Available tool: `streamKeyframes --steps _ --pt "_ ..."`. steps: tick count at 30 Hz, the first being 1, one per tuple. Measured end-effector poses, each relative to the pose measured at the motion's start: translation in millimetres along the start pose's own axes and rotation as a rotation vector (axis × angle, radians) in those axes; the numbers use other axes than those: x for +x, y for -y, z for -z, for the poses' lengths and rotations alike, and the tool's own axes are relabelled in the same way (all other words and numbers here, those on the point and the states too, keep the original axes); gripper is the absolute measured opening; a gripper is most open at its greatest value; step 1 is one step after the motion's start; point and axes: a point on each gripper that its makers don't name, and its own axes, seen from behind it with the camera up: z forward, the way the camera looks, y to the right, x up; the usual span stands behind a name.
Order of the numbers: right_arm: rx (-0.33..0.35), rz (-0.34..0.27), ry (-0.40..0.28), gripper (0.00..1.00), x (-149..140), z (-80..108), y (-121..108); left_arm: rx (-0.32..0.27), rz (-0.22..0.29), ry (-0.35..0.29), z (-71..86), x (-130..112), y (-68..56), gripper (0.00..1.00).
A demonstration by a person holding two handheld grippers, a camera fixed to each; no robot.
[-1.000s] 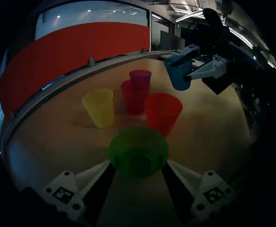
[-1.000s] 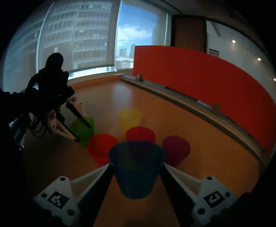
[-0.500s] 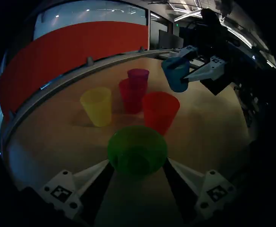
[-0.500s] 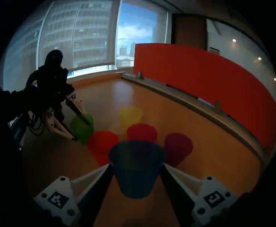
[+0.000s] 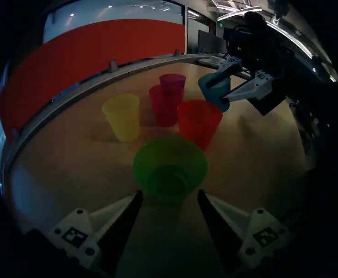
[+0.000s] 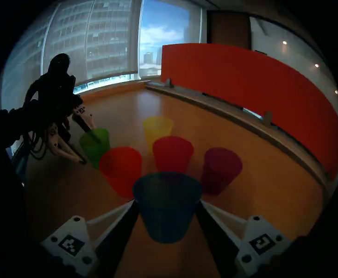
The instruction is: Pour water
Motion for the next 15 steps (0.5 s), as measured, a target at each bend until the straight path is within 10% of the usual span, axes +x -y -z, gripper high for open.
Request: streamKeyframes --steps 15 --pt "-0.015 -0.033 0.033 0.86 -25.5 -5.7 -7.7 0.075 0.056 -0.060 35.3 -3.4 2.7 0.88"
